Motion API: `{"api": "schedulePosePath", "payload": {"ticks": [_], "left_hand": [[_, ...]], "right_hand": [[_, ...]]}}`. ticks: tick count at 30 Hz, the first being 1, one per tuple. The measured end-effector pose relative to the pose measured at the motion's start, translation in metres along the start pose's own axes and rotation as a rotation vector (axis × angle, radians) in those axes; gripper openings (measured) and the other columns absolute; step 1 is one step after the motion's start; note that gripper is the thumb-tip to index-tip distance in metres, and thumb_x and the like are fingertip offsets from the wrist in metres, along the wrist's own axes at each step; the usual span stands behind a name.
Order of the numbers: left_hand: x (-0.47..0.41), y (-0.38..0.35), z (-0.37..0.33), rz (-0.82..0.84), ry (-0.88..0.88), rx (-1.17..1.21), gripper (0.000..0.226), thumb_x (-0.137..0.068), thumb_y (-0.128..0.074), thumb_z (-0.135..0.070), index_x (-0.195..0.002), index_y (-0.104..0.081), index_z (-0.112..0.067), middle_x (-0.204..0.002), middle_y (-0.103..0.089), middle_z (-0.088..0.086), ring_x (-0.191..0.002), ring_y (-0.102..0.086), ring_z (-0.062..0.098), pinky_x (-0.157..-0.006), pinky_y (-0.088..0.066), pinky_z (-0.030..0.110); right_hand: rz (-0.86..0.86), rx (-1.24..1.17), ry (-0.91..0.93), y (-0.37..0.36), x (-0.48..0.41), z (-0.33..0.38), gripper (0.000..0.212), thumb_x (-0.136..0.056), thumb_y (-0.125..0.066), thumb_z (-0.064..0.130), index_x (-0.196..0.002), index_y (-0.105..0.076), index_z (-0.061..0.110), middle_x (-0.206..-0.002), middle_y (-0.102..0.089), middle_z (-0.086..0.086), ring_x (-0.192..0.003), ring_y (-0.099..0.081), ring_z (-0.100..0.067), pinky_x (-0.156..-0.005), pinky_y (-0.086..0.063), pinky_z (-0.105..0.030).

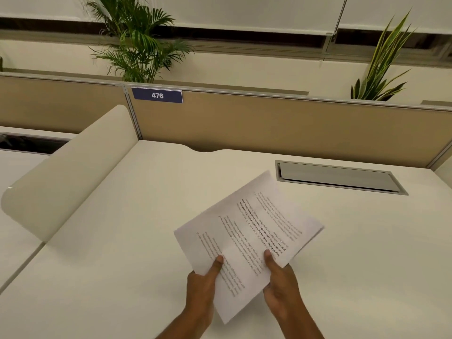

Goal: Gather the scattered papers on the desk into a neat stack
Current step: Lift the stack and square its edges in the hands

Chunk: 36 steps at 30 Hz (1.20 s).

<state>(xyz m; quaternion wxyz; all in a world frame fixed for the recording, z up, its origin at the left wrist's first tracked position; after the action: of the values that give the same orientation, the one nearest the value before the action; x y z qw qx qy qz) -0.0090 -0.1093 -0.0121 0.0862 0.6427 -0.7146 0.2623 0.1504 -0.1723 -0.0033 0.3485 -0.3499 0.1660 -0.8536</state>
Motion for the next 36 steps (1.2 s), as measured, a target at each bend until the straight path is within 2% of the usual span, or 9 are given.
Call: {"api": "schedulePosePath", "payload": {"ticks": [3,8,10,13,17,20,27,31,36], "left_hand": [[-0.006,0.005,-0.011,-0.001,-0.045,-0.004,0.047,-0.064,-0.079,-0.034,-0.106,-0.066,-0.016,-0.099,-0.077,0.004,-0.086,-0.073,0.026,-0.077,-0.059,0.044],[-0.041,0.039,-0.074,-0.136,-0.327,-0.226,0.052,-0.075,-0.079,-0.014,-0.119,-0.051,-0.016,-0.119,-0.063,0.017,-0.094,-0.063,0.024,-0.082,-0.052,0.034],[-0.052,0.037,-0.096,-0.003,-0.399,-0.372,0.062,-0.070,-0.084,-0.018,-0.123,-0.051,-0.018,-0.119,-0.063,0.010,-0.105,-0.062,0.024,-0.090,-0.051,0.036],[-0.051,0.015,-0.115,0.277,-0.400,-0.427,0.082,-0.053,-0.088,-0.041,-0.125,-0.051,-0.025,-0.117,-0.066,-0.002,-0.104,-0.066,0.015,-0.086,-0.055,0.030],[-0.041,-0.008,-0.126,0.410,-0.465,-0.349,0.038,-0.071,-0.080,-0.027,-0.105,-0.066,-0.035,-0.104,-0.075,-0.006,-0.093,-0.072,0.014,-0.068,-0.059,0.024],[-0.034,-0.014,-0.121,0.450,-0.424,-0.269,0.015,-0.079,-0.069,-0.029,-0.093,-0.075,-0.029,-0.096,-0.078,-0.003,-0.085,-0.074,0.018,-0.067,-0.058,0.025],[-0.029,-0.019,-0.117,0.442,-0.479,-0.221,0.017,-0.083,-0.062,-0.029,-0.085,-0.078,-0.024,-0.089,-0.078,-0.003,-0.080,-0.073,0.013,-0.065,-0.056,0.021],[-0.032,-0.014,-0.096,0.401,-0.428,-0.213,0.016,-0.077,-0.068,-0.023,-0.088,-0.078,-0.028,-0.093,-0.078,-0.004,-0.085,-0.073,0.014,-0.068,-0.056,0.022],[-0.032,-0.015,-0.081,0.365,-0.371,-0.228,0.018,-0.081,-0.069,-0.020,-0.090,-0.077,-0.033,-0.096,-0.078,-0.008,-0.088,-0.073,0.013,-0.066,-0.057,0.021]], "right_hand": [[-0.059,0.159,0.185,-0.002,-0.001,0.018,0.020,-0.088,-0.062,0.010,-0.103,-0.066,0.023,-0.091,-0.078,0.006,-0.083,-0.074,-0.014,-0.070,-0.057,-0.033],[-0.012,0.552,0.431,-0.006,0.000,0.063,0.008,-0.088,-0.063,0.022,-0.094,-0.067,0.027,-0.089,-0.076,0.009,-0.084,-0.072,-0.009,-0.072,-0.057,-0.028],[0.064,0.667,0.463,-0.010,0.001,0.071,0.010,-0.089,-0.061,0.024,-0.093,-0.066,0.031,-0.086,-0.076,0.019,-0.082,-0.071,-0.002,-0.063,-0.057,-0.019],[0.142,0.732,0.471,-0.019,0.001,0.073,0.012,-0.091,-0.059,0.023,-0.093,-0.065,0.033,-0.087,-0.074,0.022,-0.081,-0.070,-0.002,-0.058,-0.057,-0.017],[0.201,0.756,0.498,-0.028,0.001,0.069,0.016,-0.093,-0.056,0.020,-0.095,-0.064,0.033,-0.092,-0.072,0.022,-0.084,-0.069,-0.003,-0.059,-0.057,-0.019],[0.219,0.724,0.512,-0.030,0.001,0.066,0.019,-0.094,-0.054,0.017,-0.096,-0.064,0.033,-0.091,-0.072,0.025,-0.084,-0.068,0.000,-0.059,-0.056,-0.016],[0.206,0.648,0.547,-0.022,-0.001,0.068,0.023,-0.089,-0.063,0.011,-0.095,-0.068,0.032,-0.094,-0.074,0.020,-0.088,-0.069,-0.002,-0.064,-0.054,-0.012],[0.176,0.706,0.539,-0.015,-0.006,0.065,0.032,-0.079,-0.075,0.007,-0.089,-0.069,0.037,-0.091,-0.074,0.021,-0.084,-0.069,0.000,-0.062,-0.053,-0.011],[0.139,0.703,0.534,-0.017,-0.011,0.059,0.029,-0.081,-0.073,0.009,-0.085,-0.069,0.038,-0.086,-0.073,0.026,-0.080,-0.068,0.003,-0.060,-0.052,-0.009]]}}
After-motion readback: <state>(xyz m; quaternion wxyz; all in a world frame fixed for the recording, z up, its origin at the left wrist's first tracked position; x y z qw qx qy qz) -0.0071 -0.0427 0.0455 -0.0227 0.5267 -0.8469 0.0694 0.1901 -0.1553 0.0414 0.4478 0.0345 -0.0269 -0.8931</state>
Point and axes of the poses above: each hand's wrist, its own x-axis away from the middle knuckle, its own y-axis out of the back of the hand, z = x × y, the point moved 4 cm from there along -x, towards the middle knuckle
